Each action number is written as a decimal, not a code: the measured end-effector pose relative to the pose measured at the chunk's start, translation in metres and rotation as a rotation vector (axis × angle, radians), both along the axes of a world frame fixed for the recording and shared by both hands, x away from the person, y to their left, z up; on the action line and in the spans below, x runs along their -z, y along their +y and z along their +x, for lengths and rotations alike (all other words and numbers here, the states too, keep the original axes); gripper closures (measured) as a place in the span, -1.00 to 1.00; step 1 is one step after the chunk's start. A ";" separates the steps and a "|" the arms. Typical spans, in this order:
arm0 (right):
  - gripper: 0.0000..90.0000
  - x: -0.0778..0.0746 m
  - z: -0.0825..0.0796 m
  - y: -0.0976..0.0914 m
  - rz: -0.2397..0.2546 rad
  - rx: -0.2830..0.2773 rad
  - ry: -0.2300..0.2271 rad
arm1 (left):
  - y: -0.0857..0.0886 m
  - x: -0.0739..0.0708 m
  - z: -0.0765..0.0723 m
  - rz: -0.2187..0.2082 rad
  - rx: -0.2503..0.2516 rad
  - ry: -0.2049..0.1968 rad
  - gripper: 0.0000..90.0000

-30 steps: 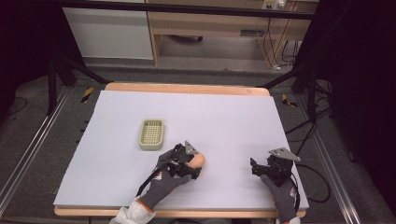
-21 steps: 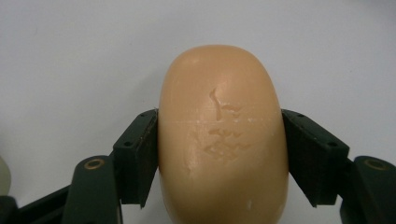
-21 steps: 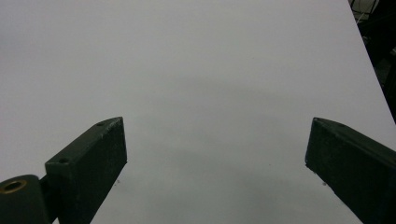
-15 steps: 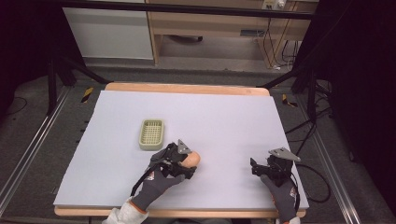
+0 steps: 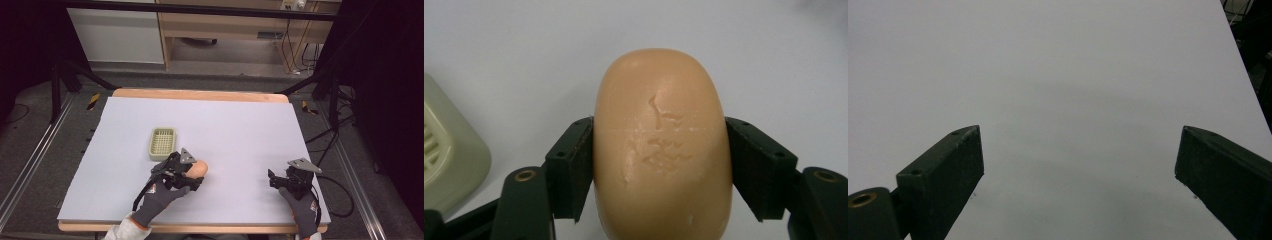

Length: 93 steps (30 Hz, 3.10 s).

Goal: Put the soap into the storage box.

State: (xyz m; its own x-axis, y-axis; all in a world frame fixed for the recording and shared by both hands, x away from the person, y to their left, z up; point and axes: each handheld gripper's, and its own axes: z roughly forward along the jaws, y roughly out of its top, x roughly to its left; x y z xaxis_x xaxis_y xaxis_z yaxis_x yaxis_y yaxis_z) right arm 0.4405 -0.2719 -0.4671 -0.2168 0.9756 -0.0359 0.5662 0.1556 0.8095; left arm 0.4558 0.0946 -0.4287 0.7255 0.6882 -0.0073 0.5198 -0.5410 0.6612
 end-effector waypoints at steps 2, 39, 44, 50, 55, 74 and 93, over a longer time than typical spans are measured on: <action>-0.87 0.000 0.000 0.000 0.000 0.000 0.000 | 0.004 -0.001 -0.001 -0.005 -0.002 -0.002 -0.29; -0.87 0.001 0.000 0.001 -0.001 -0.012 0.003 | 0.073 -0.028 0.008 -0.108 -0.156 -0.068 -0.29; -0.87 0.001 0.000 0.001 -0.003 -0.012 0.002 | 0.077 -0.029 0.012 -0.112 -0.174 -0.072 -0.29; -0.87 0.001 0.000 0.001 -0.003 -0.014 0.002 | 0.082 -0.032 0.018 -0.116 -0.196 -0.082 -0.29; -0.87 0.001 0.000 0.001 0.002 -0.009 0.002 | 0.086 -0.033 0.023 -0.118 -0.213 -0.088 -0.29; -0.87 0.001 0.001 0.002 -0.002 -0.010 -0.001 | 0.089 -0.038 0.048 -0.115 -0.252 -0.093 -0.29; -0.87 0.001 0.001 0.002 -0.005 -0.012 0.001 | 0.095 -0.030 0.076 -0.084 -0.316 -0.084 -0.29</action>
State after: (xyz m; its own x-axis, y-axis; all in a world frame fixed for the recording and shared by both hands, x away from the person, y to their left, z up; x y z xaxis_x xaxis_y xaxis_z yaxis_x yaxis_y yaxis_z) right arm 0.4414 -0.2698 -0.4679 -0.2286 0.9727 -0.0405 0.5655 0.1666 0.8078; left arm 0.5323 0.1894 -0.3990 0.4764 0.8789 -0.0227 0.5949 -0.3032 0.7444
